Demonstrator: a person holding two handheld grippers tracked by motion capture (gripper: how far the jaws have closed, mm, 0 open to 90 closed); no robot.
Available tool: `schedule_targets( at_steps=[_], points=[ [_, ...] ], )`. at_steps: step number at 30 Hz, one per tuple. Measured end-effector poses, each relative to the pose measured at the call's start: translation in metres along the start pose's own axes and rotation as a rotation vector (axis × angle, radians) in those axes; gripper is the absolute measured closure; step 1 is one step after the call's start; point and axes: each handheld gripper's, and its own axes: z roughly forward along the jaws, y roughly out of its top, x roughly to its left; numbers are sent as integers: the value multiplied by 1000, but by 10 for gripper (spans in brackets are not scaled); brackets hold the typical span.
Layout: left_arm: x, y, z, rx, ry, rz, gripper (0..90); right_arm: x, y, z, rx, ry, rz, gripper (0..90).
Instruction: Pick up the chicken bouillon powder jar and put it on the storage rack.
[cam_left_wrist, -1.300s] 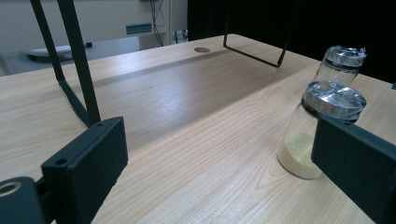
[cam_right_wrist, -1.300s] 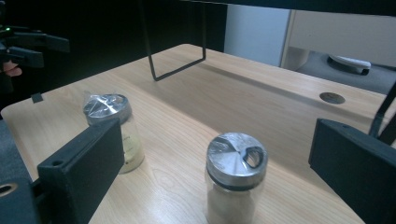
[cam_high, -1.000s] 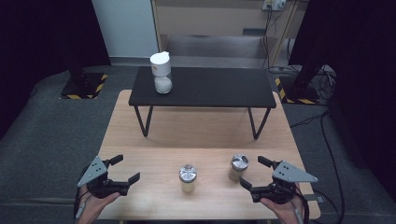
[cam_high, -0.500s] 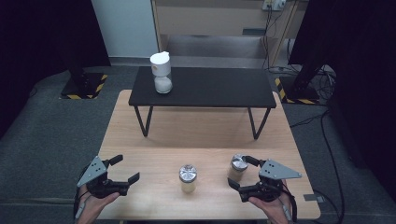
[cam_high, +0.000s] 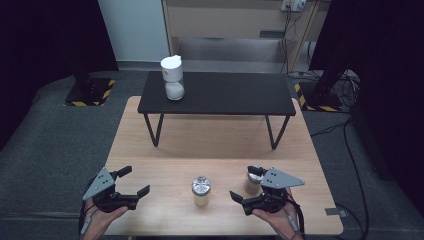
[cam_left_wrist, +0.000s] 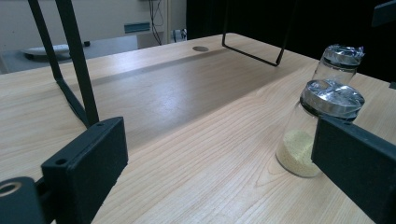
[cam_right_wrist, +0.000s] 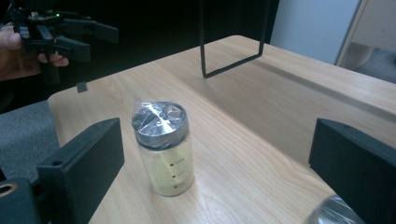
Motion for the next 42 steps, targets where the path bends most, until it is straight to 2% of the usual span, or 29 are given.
schedule_targets(
  at_steps=[22,42],
  points=[
    [0,0,0,3,-2,1,27,3,-3,48,46,98,-26,41],
    [0,0,0,2,-3,2,27,9,-5,81,86,111,-30,56]
  ],
)
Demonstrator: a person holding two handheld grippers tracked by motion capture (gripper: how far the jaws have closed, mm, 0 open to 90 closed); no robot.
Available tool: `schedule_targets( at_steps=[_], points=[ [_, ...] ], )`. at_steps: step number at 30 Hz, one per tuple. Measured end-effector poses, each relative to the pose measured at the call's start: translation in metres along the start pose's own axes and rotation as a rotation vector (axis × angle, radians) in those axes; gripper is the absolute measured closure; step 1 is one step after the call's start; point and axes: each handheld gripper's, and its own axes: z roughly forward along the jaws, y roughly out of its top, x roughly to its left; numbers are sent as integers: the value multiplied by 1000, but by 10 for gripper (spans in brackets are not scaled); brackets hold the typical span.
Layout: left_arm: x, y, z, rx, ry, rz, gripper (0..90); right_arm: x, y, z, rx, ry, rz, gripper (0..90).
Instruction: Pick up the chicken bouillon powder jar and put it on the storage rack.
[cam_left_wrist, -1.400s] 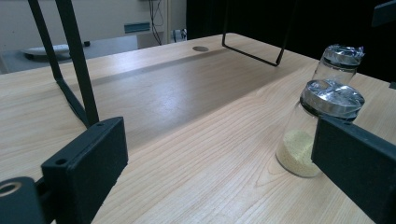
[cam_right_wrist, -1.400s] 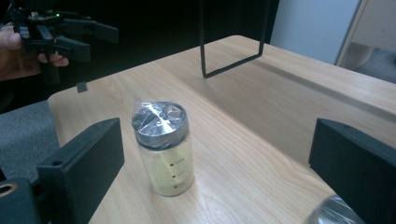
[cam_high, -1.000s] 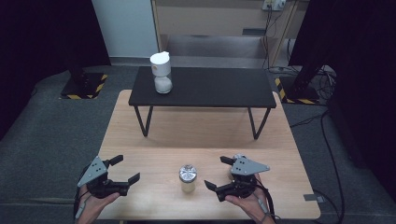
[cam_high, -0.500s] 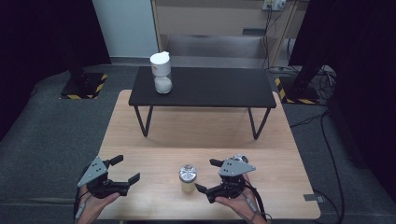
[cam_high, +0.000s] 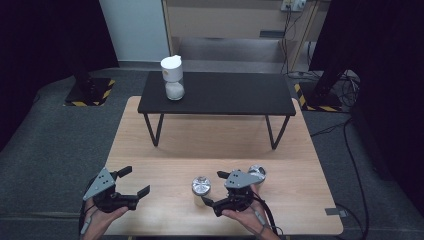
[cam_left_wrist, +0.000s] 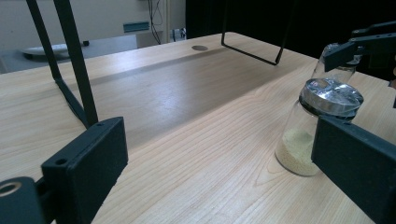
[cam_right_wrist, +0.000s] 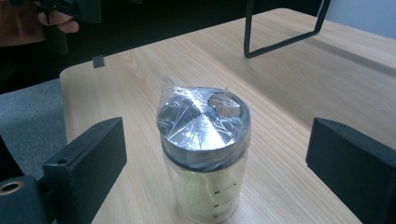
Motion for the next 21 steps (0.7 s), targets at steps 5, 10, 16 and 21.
schedule_targets(
  at_steps=[5,10,16,21],
  points=[
    [0,0,0,0,1,1,27,0,1,8,10,5,1,60],
    [0,0,0,1,1,2,27,0,2,16,18,12,-12,81],
    [0,0,0,1,1,2,27,-2,2,25,27,15,-16,113],
    [0,0,0,1,0,2,28,-1,2,31,31,19,-32,146]
  ],
)
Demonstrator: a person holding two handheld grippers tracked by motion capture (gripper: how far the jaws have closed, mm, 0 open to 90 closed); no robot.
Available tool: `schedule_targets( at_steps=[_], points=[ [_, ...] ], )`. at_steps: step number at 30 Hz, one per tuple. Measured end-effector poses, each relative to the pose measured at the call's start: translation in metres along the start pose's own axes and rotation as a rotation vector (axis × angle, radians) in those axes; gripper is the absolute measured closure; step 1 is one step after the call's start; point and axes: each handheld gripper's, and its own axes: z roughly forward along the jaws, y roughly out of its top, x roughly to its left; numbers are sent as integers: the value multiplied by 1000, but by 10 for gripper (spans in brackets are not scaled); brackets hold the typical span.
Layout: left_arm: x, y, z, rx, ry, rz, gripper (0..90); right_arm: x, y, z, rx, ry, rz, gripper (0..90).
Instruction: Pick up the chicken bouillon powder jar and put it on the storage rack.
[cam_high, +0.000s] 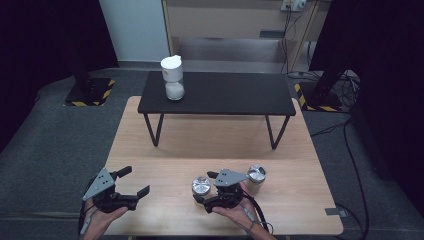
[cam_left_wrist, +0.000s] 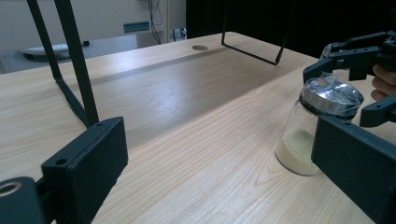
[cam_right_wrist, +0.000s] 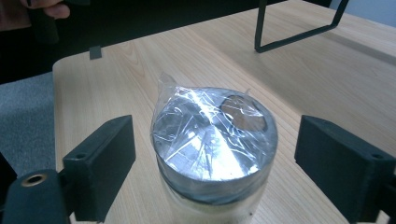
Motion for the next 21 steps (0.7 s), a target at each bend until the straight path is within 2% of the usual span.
schedule_targets(
  at_steps=[7,21],
  points=[
    [0,0,0,-1,-1,0,28,-1,-2,7,1,6,-6,192],
    [0,0,0,0,-1,0,28,-3,-8,12,-27,15,-24,340]
  ],
)
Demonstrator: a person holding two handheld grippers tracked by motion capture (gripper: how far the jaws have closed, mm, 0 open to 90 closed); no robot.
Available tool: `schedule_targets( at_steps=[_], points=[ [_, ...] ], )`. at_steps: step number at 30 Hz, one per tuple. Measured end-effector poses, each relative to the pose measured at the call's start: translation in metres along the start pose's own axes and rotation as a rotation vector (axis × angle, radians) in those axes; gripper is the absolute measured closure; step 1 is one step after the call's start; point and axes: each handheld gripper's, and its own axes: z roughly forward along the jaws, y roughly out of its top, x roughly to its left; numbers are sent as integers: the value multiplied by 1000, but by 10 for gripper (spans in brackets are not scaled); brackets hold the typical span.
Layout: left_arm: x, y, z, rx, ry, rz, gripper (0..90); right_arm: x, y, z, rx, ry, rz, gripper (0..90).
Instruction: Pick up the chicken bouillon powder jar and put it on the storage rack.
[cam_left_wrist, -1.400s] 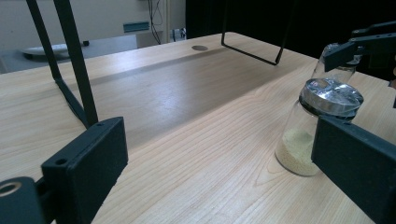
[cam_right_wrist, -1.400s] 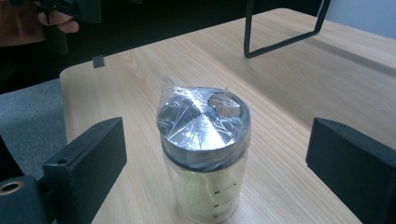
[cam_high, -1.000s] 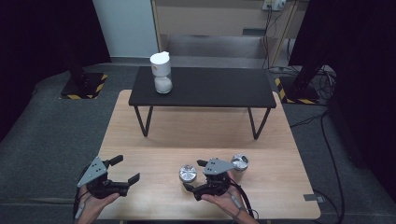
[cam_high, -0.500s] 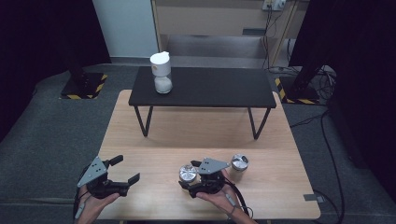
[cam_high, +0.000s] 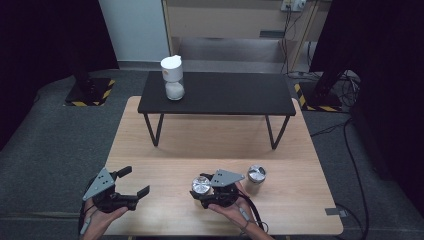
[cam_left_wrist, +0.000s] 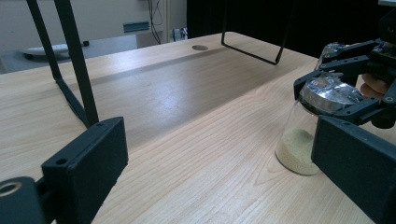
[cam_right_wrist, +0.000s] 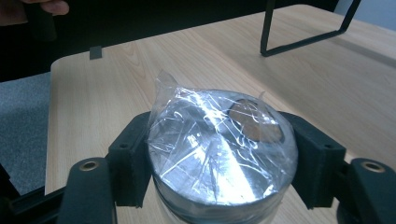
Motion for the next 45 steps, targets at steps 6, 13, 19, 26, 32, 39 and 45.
schedule_targets(
  at_steps=[6,13,19,26,32,39,45],
  points=[
    [0,0,0,0,0,0,28,0,-1,0,-6,-1,0,348],
    [0,0,0,-1,0,0,28,0,1,-1,0,0,-6,350],
    [0,0,-1,0,1,0,28,0,3,-1,4,-5,-6,350],
    [0,0,-1,1,2,0,28,-3,8,-5,1,-7,-8,350],
    [1,0,-1,1,1,-1,28,-7,17,-10,0,5,-11,350],
    [1,0,-1,1,1,-1,28,-11,27,-15,1,18,-13,350],
    [1,-1,-1,-1,1,-3,28,-15,38,-20,2,38,-9,350]
  ],
)
